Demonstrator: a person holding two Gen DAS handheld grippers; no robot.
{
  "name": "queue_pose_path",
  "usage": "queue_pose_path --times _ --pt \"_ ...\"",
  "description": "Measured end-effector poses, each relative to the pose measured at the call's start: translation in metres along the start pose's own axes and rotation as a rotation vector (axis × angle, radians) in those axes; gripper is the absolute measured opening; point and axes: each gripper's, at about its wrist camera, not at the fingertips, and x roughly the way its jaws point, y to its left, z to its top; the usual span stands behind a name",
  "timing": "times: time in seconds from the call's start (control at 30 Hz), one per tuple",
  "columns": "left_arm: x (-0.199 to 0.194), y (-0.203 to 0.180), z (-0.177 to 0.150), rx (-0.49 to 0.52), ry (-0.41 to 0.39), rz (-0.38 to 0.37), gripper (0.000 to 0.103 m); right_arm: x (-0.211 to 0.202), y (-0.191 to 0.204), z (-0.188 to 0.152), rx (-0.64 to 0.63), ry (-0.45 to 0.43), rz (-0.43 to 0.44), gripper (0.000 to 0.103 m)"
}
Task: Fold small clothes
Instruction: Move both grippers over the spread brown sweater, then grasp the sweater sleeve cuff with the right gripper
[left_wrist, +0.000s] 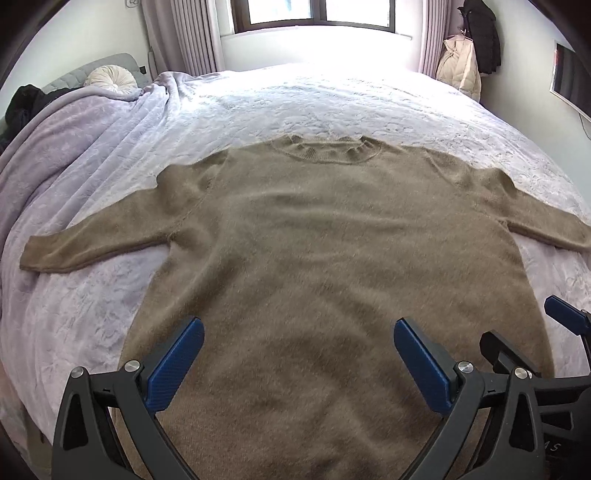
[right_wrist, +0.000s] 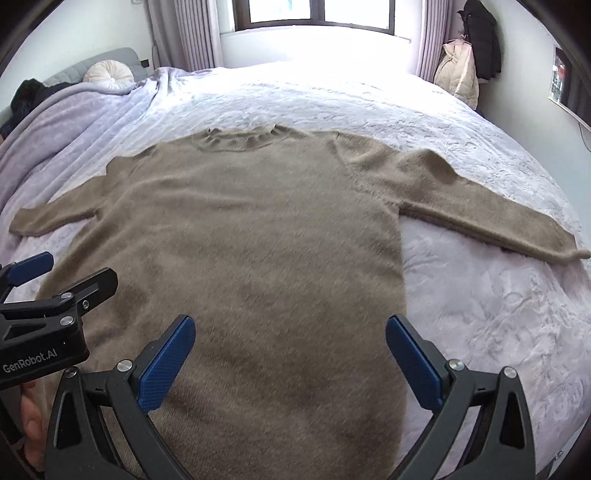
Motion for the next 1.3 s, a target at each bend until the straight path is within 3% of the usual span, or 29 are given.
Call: queue_pose_path --times 0.4,0.8,1.07,1.3 --pt "0.011 -0.035 0.045 -0.003 0.006 -0.017 0.103 -0.005 -0.036 0.033 0.019 -0.040 -0.042 0.103" --pt "0.034 -0.103 0.080 0.060 0.027 -0.043 0.103 0.000 -0.109 0.056 0.145 -0.062 -0.088 0.103" --pt "0.059 -0.159 0.100 0.123 0.048 -0.061 0.103 0.012 -0.180 0.060 0.260 -0.032 -0.105 0.103" --pt "0.093 -0.199 0.127 0.151 0.072 -0.058 0.103 0.014 -0.255 0.049 0.365 -0.022 -0.212 0.103"
